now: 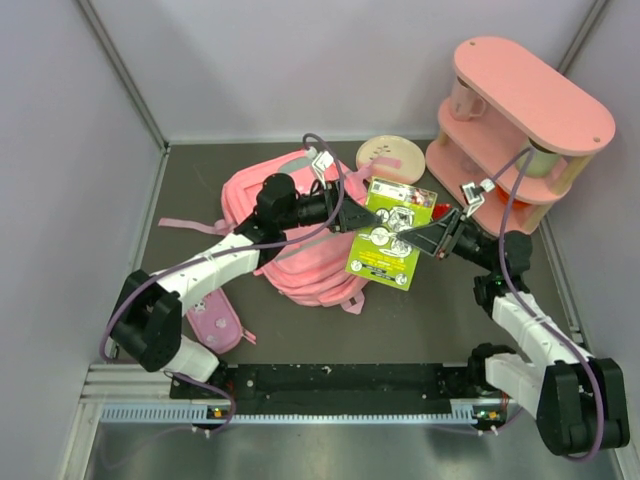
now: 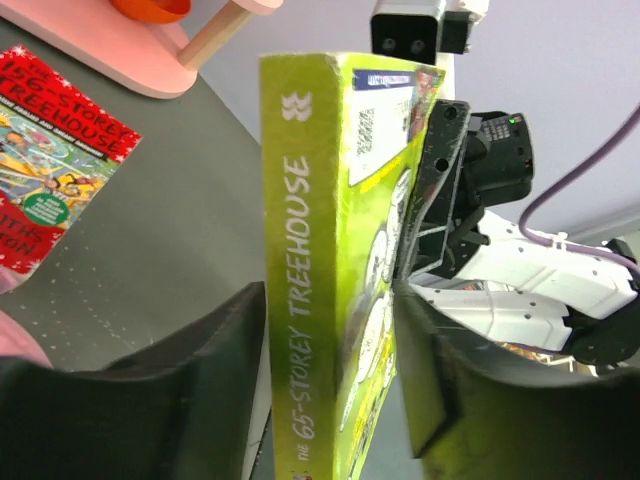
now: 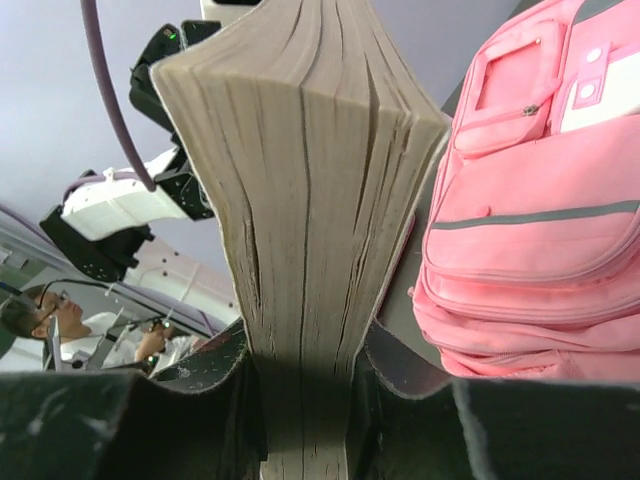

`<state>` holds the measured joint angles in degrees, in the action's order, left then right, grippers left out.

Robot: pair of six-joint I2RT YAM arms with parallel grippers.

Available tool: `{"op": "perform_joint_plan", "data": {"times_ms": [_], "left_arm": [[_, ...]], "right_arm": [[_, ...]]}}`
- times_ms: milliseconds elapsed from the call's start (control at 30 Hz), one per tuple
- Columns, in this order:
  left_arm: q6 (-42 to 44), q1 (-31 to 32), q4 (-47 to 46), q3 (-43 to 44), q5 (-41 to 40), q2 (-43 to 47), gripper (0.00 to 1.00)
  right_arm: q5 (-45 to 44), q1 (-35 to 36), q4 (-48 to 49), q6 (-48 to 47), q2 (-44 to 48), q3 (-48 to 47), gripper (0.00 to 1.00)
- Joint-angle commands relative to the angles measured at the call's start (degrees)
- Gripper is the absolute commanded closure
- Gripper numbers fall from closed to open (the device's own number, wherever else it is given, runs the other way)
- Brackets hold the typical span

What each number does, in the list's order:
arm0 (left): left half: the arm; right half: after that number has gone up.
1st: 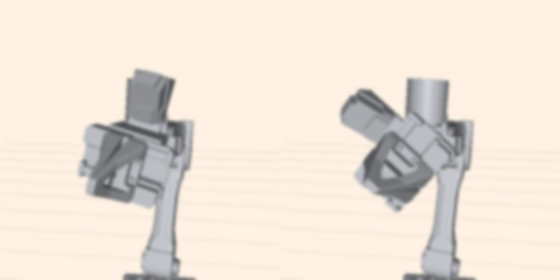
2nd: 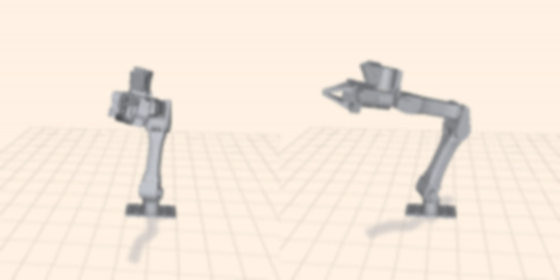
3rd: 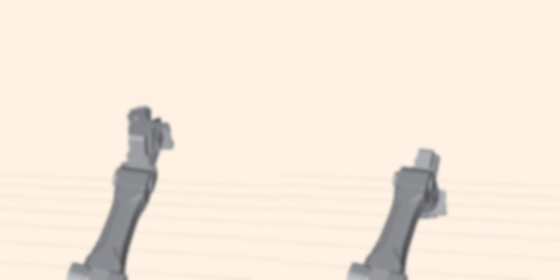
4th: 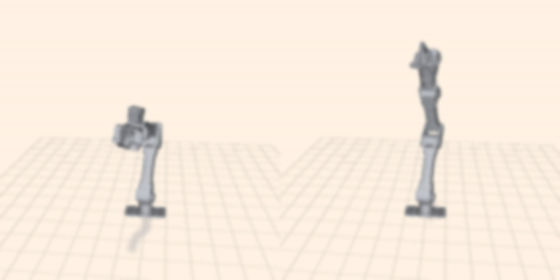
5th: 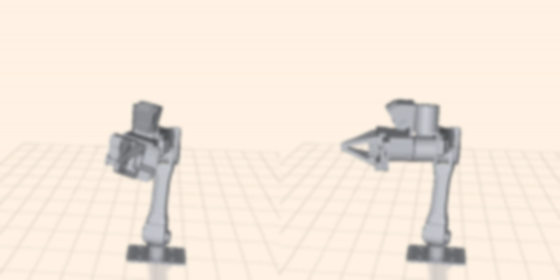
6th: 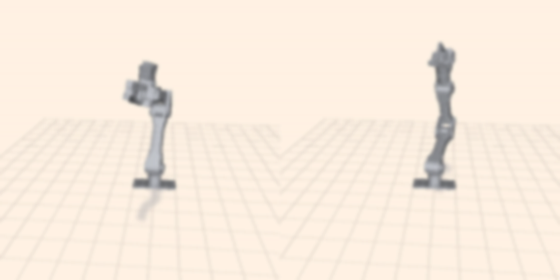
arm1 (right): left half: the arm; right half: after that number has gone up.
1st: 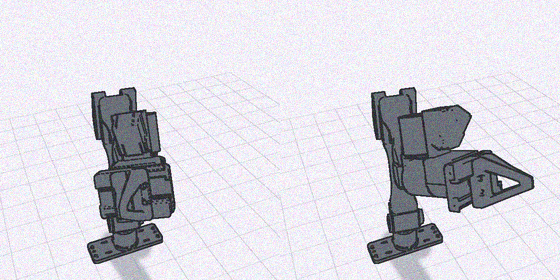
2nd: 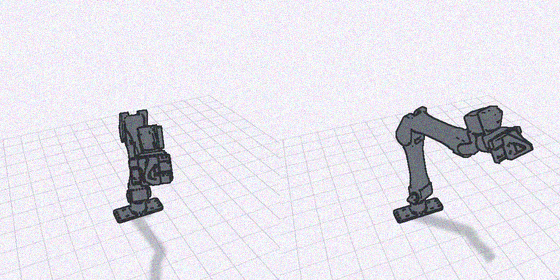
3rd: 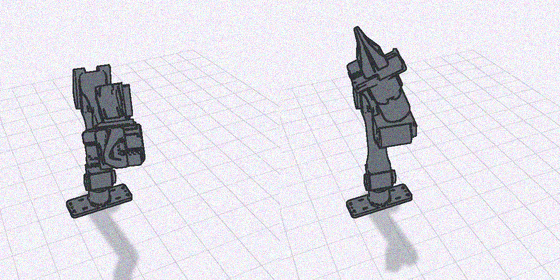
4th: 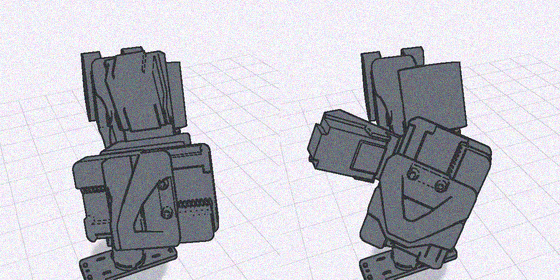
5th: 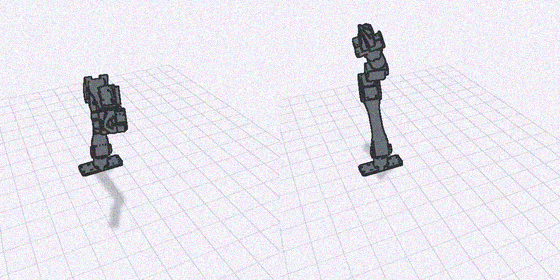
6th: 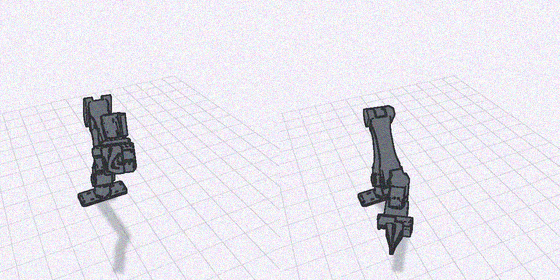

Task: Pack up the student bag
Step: Pick up the book from the center of the board.

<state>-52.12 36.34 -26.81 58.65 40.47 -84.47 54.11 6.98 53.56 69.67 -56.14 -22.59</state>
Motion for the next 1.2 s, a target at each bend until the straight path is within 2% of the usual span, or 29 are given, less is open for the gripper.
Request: {"op": "perform_joint_plan", "data": {"times_ms": [0,67,200,467,600,700,833,867,900,933,967,1000,1033,1100,1133,1167], "left_arm": [[5.44,-0.39,1.84,3.74,-0.75,2.82,0.35],[7.37,-0.48,3.16,4.89,0.4,2.82,0.3],[9.49,-0.48,5.1,6.56,2.51,2.9,0.28],[8.88,-0.48,3.35,7.35,9.62,0.89,0.27],[7.65,-0.48,1.06,6.3,11.74,0.18,0.3],[6.42,-0.56,-0.87,5.6,12.0,0.0,0.36],[4.49,-0.48,-2.99,5.51,11.74,-0.87,0.65],[4.31,-0.48,-2.99,5.59,11.48,-1.05,0.88],[4.22,-0.48,-2.12,5.68,10.95,-1.23,0.98],[4.74,-0.48,-0.98,5.77,8.34,-1.14,1.0],[5.44,-0.56,0.6,5.77,5.88,-0.79,1.0],[6.32,-0.65,2.7,5.42,2.89,-0.09,1.0],[8.07,-0.74,4.99,4.72,-3.58,2.09,1.0],[8.87,-1.44,6.94,2.0,-9.68,4.91,1.0],[8.96,-1.79,8.16,0.95,-15.54,8.06,1.0],[8.88,-2.23,8.44,-1.41,-18.12,9.83,1.0]], "right_arm": [[5.72,0.22,-3.55,-5.94,0.51,-5.88,1.0],[7.41,0.4,-3.11,-6.12,0.15,-6.5,1.0],[12.32,0.31,-2.5,-6.39,-1.43,-7.9,1.0],[17.26,0.75,-0.3,-6.21,-5.29,-11.68,1.0],[19.71,1.01,-0.91,-7.09,-7.22,-14.58,1.0],[20.86,1.28,-3.63,-9.1,-8.19,-16.07,1.0],[20.69,2.33,-16.35,-17.79,-8.37,-18.98,1.0],[19.99,2.59,-24.39,-20.34,-8.37,-19.68,1.0],[17.64,2.94,-29.51,-26.28,-8.2,-21.69,1.0],[15.09,2.95,-35.13,-29.73,-7.94,-23.01,0.87],[11.76,2.95,-42.06,-33.33,-7.58,-24.24,0.67],[4.59,2.86,-50.4,-37.72,-7.15,-26.0,0.37],[0.6,2.77,-52.92,-38.11,-5.84,-26.1,0.29],[-10.7,2.77,-56.78,-37.42,-3.55,-24.88,0.11],[-14.08,2.77,-57.16,-36.37,-2.41,-24.0,0.07],[-18.55,2.86,-56.9,-35.14,0.39,-22.95,0.05]]}}
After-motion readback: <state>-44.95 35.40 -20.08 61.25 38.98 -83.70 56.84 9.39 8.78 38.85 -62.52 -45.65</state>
